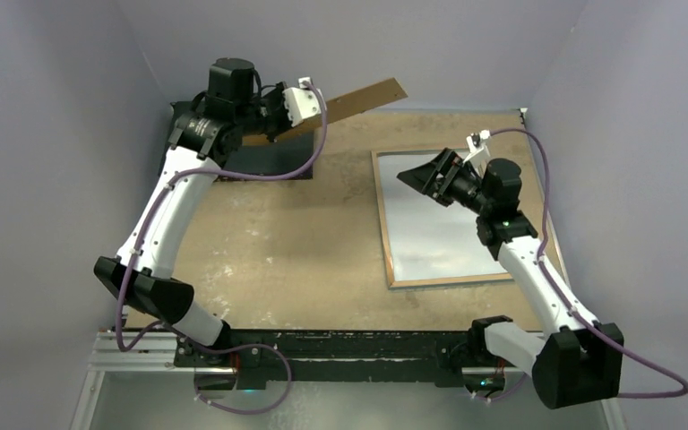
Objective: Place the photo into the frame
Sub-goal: Turn over the photo frame item at the center of the board.
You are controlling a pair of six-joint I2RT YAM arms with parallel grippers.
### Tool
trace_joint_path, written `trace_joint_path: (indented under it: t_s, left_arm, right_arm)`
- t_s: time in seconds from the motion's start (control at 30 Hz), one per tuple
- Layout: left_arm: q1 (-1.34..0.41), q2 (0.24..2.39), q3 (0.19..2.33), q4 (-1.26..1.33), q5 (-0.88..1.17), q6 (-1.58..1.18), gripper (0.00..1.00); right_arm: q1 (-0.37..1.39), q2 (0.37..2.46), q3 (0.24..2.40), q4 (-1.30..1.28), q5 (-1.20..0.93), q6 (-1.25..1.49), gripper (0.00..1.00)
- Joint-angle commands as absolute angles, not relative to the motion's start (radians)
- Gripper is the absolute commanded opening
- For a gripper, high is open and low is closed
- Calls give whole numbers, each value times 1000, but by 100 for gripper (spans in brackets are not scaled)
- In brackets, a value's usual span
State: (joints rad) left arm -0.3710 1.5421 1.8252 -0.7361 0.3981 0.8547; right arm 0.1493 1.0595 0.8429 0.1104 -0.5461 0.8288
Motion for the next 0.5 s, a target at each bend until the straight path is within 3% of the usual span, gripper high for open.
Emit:
trace_joint_path:
  t_s: [0.0,0.2,0.47]
  left_arm:
    - [-381,1562,1991,-796,454,720,0]
    - [-380,1598,2138,-847,564,452,0]
    - [-380,1547,2114,-693,632,151,0]
  right_arm:
    - [149,1086,719,527,-643,839,99]
    - [178,1175,657,923,-666,860,99]
    - [239,1397,669,1311,-686,919,99]
